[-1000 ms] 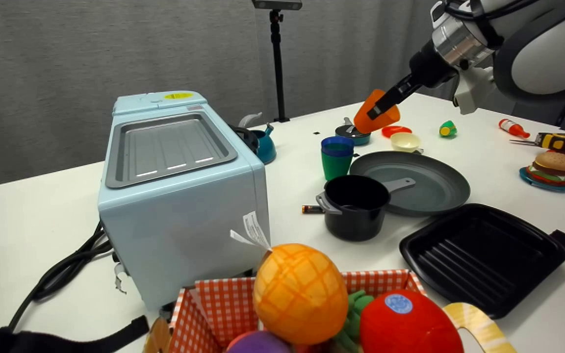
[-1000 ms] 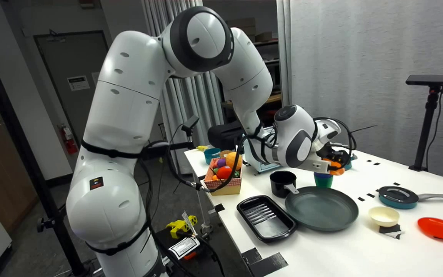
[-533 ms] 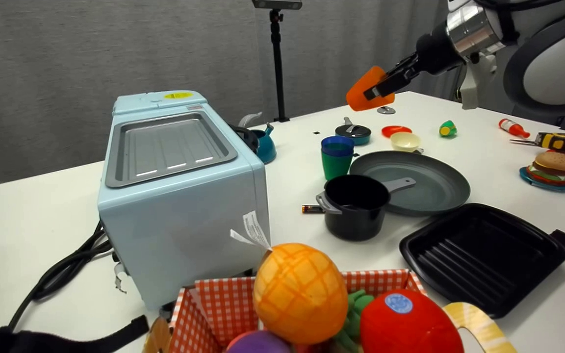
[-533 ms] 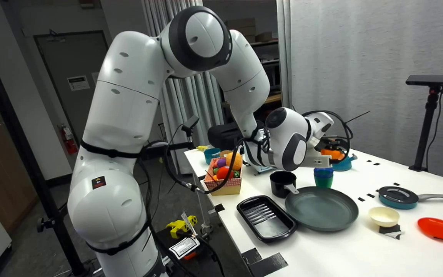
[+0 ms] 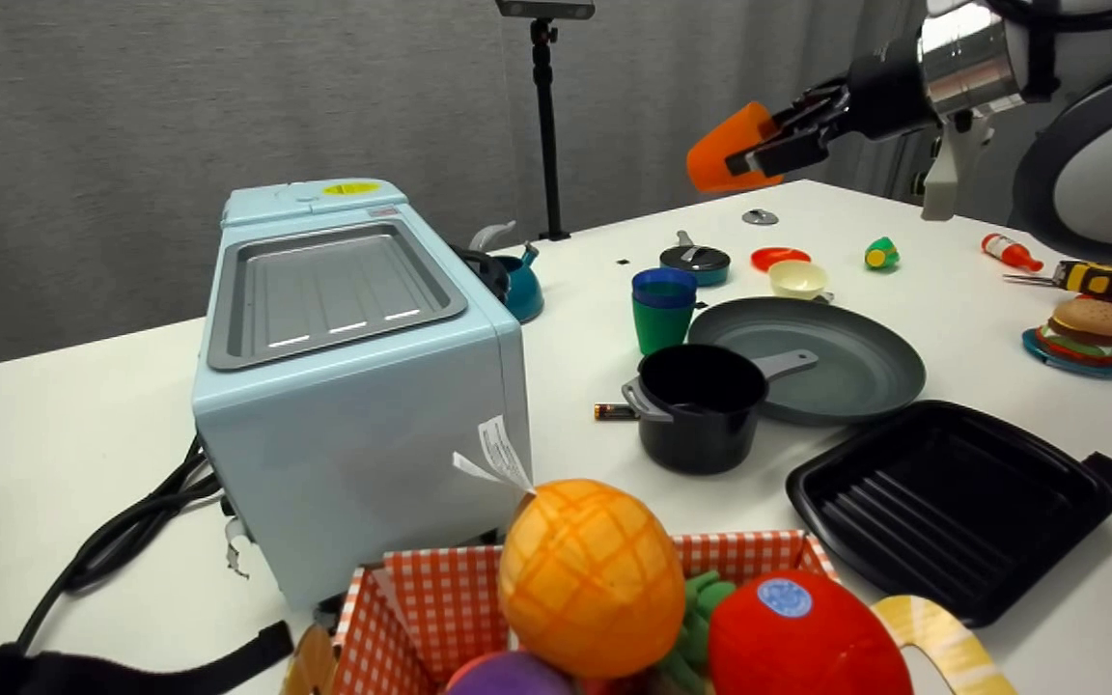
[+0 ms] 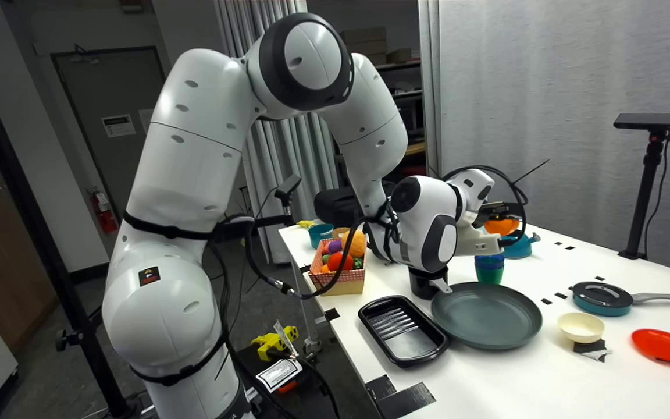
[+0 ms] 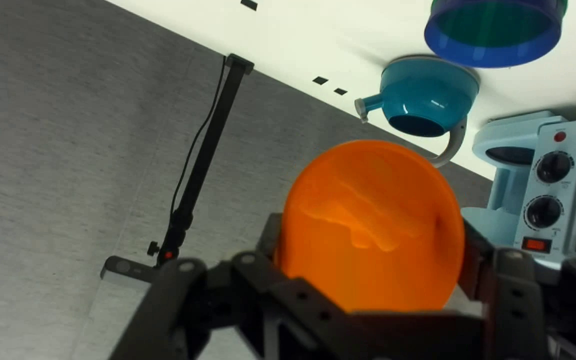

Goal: Put the yellow thing in the orange cup then put pour its contents on the plate

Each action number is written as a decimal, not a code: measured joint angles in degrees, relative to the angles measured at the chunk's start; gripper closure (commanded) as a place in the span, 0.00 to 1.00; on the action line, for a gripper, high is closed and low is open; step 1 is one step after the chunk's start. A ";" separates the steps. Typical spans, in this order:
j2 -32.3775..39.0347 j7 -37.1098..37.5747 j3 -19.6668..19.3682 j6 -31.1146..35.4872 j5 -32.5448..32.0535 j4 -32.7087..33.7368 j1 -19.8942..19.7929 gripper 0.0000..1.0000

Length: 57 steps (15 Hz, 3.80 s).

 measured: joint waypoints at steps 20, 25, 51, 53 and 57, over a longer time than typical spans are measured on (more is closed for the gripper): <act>-0.98 -0.59 -0.06 16.85 0.04 1.62 -1.47 0.48; -2.39 -0.59 -0.03 16.85 0.03 3.59 -1.48 0.48; -4.35 1.84 0.69 16.85 -0.06 13.04 -1.80 0.48; -4.35 1.86 0.71 16.85 -0.06 13.41 -1.80 0.48; -4.34 1.86 0.77 16.85 -0.06 13.64 -1.80 0.48</act>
